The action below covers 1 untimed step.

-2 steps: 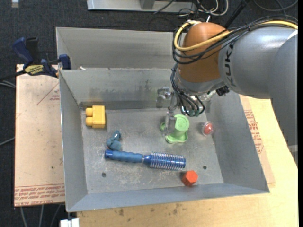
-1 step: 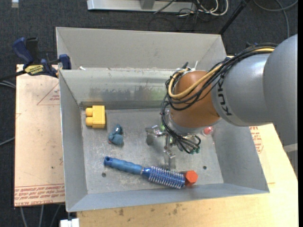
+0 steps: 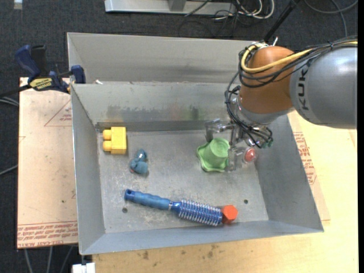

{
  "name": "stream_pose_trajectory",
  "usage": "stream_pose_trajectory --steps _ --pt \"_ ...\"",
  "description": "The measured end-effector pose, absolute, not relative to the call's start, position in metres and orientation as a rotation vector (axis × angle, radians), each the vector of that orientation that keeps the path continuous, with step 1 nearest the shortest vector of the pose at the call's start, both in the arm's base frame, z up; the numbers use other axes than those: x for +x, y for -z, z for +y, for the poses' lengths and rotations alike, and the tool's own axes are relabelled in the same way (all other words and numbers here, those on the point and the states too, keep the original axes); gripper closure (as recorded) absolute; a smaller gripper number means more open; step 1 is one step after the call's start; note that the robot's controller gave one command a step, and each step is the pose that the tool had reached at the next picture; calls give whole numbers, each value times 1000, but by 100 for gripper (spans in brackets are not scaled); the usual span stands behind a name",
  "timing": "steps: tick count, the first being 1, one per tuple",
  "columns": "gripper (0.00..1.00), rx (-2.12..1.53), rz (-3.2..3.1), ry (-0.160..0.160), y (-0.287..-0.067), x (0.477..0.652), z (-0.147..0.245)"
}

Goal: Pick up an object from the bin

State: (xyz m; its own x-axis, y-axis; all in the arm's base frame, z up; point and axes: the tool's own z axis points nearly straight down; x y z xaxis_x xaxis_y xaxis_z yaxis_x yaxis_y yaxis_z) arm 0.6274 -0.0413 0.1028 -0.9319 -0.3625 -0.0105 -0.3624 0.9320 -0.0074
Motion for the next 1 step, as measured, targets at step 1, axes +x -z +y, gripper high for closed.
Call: stream_pose_trajectory --steps 1 --pt "0 -533 3089 1 -118 639 -60"
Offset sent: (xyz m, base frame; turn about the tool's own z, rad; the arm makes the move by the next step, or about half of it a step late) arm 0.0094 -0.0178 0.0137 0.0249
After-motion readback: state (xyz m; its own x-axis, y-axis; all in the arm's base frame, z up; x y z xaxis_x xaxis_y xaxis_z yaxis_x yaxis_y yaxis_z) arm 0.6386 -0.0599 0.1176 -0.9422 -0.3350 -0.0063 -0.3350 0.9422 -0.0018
